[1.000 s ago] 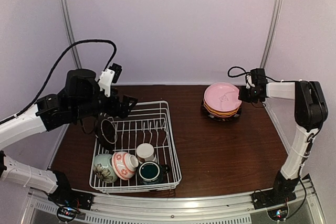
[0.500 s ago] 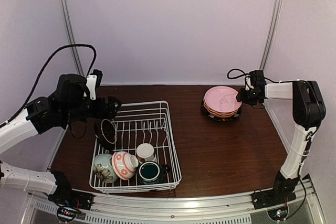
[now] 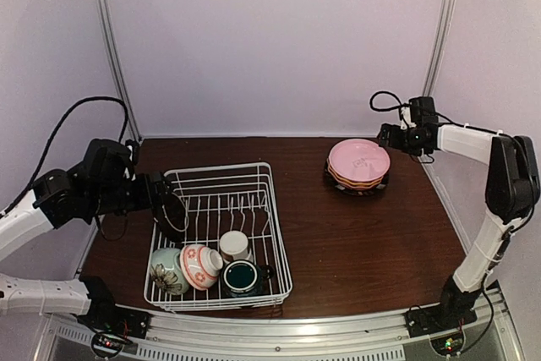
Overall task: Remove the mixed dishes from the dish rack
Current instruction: Place the plate with another plate, then grab the plate from the dish rack.
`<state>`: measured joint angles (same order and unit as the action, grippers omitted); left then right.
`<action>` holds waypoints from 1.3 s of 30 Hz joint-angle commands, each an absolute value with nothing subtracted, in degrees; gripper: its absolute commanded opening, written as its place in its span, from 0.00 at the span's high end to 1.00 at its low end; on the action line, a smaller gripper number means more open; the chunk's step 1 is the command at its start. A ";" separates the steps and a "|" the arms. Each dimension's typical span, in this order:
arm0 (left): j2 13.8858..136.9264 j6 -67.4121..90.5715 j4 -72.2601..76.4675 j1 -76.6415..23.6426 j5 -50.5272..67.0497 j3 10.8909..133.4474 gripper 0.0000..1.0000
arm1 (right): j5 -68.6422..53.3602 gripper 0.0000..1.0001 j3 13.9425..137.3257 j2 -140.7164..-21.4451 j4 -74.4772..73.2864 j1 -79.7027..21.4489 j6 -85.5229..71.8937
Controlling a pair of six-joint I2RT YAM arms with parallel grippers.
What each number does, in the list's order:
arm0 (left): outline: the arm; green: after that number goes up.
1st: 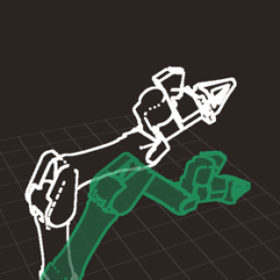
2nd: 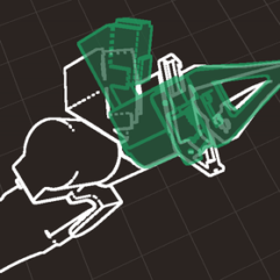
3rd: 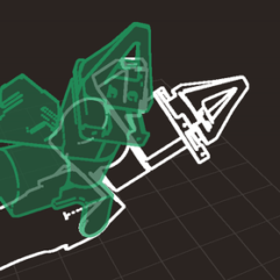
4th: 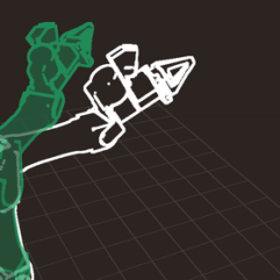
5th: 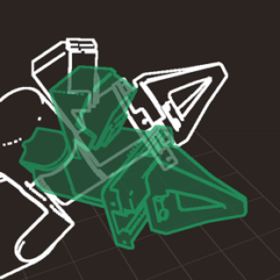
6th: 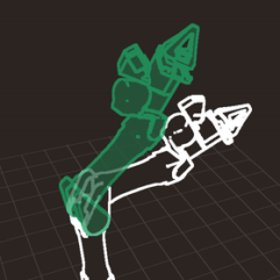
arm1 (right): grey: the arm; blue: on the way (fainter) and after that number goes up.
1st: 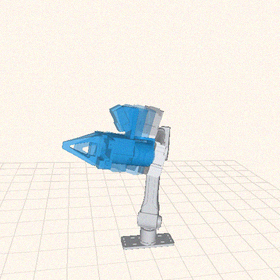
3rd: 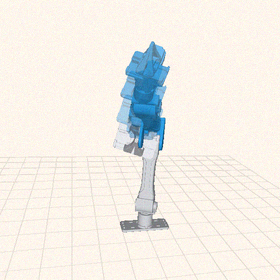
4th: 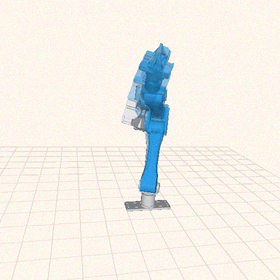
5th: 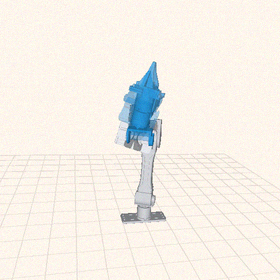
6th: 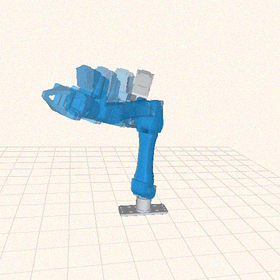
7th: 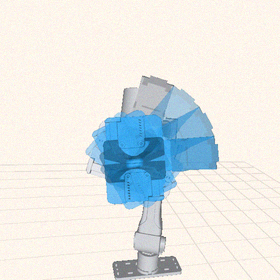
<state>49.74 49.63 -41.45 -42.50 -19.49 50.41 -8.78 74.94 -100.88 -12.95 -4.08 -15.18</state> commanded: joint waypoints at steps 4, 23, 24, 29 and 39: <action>48.84 52.45 -40.93 -31.14 -8.90 45.98 0.14 | -9.47 0.00 76.33 -94.64 -16.69 -7.27 -13.74; 54.93 47.92 -25.12 -23.64 7.65 40.39 0.56 | -10.78 0.00 75.71 -86.48 -21.66 -10.95 -10.98; 55.17 47.66 -24.94 -23.64 7.86 40.61 0.60 | -10.98 0.00 75.75 -86.40 -21.70 -10.90 -11.04; 56.94 46.95 -24.51 -23.64 8.15 41.01 0.69 | -11.46 0.00 75.62 -86.36 -21.49 -10.99 -11.33; 56.76 47.24 -24.01 -23.64 7.77 42.22 0.98 | -12.58 0.00 75.42 -86.03 -21.92 -11.00 -11.34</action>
<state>57.32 47.62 -26.46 -23.94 7.44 40.29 -11.60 75.64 -87.20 -20.75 -10.85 -11.75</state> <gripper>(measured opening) 0.050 0.994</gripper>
